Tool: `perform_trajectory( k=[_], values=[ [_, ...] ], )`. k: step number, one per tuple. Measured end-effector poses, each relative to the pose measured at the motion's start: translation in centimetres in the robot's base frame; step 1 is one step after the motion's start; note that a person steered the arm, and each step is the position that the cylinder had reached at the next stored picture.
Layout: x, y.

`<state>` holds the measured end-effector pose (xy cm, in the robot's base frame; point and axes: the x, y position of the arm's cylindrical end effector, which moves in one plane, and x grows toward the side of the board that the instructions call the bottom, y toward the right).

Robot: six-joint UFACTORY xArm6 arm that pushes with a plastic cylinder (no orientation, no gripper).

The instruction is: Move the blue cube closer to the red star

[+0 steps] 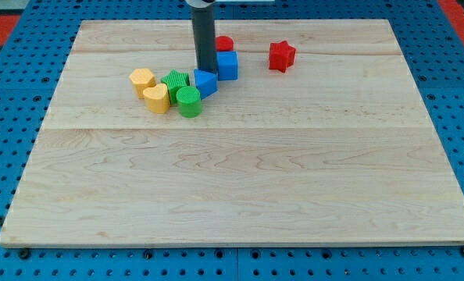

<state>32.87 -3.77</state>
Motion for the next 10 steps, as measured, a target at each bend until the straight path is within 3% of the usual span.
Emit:
perform_trajectory(
  k=[1,2,4,7,9,10],
  values=[
    [-1.0,-5.3],
    [-1.7,-5.3],
    [-1.7,2.8],
    [-2.2,5.0],
    [0.7,10.2],
    [0.3,10.1]
  ],
)
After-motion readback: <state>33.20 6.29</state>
